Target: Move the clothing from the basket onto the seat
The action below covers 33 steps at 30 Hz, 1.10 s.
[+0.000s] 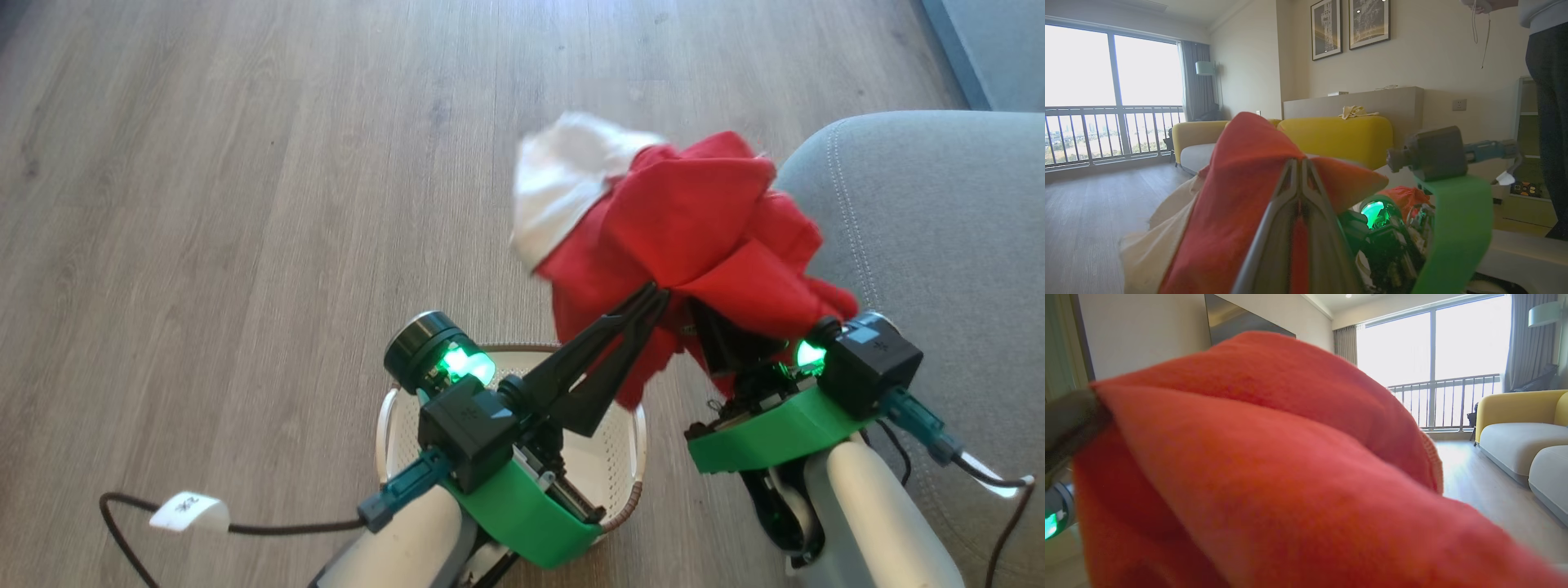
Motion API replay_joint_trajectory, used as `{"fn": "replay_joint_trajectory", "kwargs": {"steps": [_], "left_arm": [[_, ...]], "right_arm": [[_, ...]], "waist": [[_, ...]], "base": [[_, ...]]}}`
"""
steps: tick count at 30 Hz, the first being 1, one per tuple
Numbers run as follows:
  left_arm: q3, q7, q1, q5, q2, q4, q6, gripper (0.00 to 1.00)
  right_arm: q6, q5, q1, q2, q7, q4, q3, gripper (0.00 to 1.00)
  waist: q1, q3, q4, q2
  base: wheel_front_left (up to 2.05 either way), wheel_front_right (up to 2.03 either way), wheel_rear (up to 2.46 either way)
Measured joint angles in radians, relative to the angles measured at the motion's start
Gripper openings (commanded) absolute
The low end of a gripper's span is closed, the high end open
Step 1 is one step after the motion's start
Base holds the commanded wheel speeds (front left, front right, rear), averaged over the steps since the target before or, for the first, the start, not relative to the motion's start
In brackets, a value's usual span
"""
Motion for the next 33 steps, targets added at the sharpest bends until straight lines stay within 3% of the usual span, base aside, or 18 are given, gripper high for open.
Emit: {"fn": "replay_joint_trajectory", "kwargs": {"steps": [19,20,22,23,24,27,33], "left_arm": [[0.000,0.000,0.000,-0.004,0.000,0.000,-0.008,0.00],[0.000,0.000,0.000,-0.004,0.000,0.000,-0.008,0.04],[0.000,0.000,0.000,-0.004,0.000,0.001,-0.008,0.47],[0.000,0.000,0.000,-0.004,0.000,0.001,-0.008,0.58],[0.001,0.000,0.000,-0.004,0.000,0.002,-0.008,0.58],[0.001,0.000,0.000,-0.004,0.000,0.008,-0.008,1.00],[0.000,0.000,0.000,-0.004,0.000,0.035,-0.009,1.00]], "right_arm": [[0.000,0.215,0.026,0.001,0.000,-0.085,-0.038,0.00],[0.000,0.221,0.026,0.001,0.000,-0.092,-0.040,0.00],[0.000,0.223,0.026,0.001,0.000,-0.095,-0.041,0.00],[0.000,0.223,0.026,0.002,0.000,-0.097,-0.042,0.00],[0.000,0.226,0.026,0.002,0.000,-0.102,-0.045,0.00],[0.000,0.248,0.026,0.002,0.000,-0.115,-0.055,0.00],[0.000,0.260,0.026,0.002,0.000,-0.124,-0.074,0.00]], "waist": [[0.0000,0.000,-0.001,0.0000],[0.0000,0.000,-0.001,0.0000],[0.0000,0.000,-0.001,0.0000],[0.0000,0.000,-0.001,0.0000],[0.0000,0.000,-0.001,0.0000],[0.0000,-0.001,-0.001,0.0000],[0.0000,-0.009,-0.003,0.0000]], "base": [[0.00,0.00,0.00],[0.00,0.00,0.00],[0.00,0.00,0.00],[0.00,0.00,0.00],[0.00,0.00,0.00],[0.00,0.00,0.00],[0.00,0.00,0.00]]}}
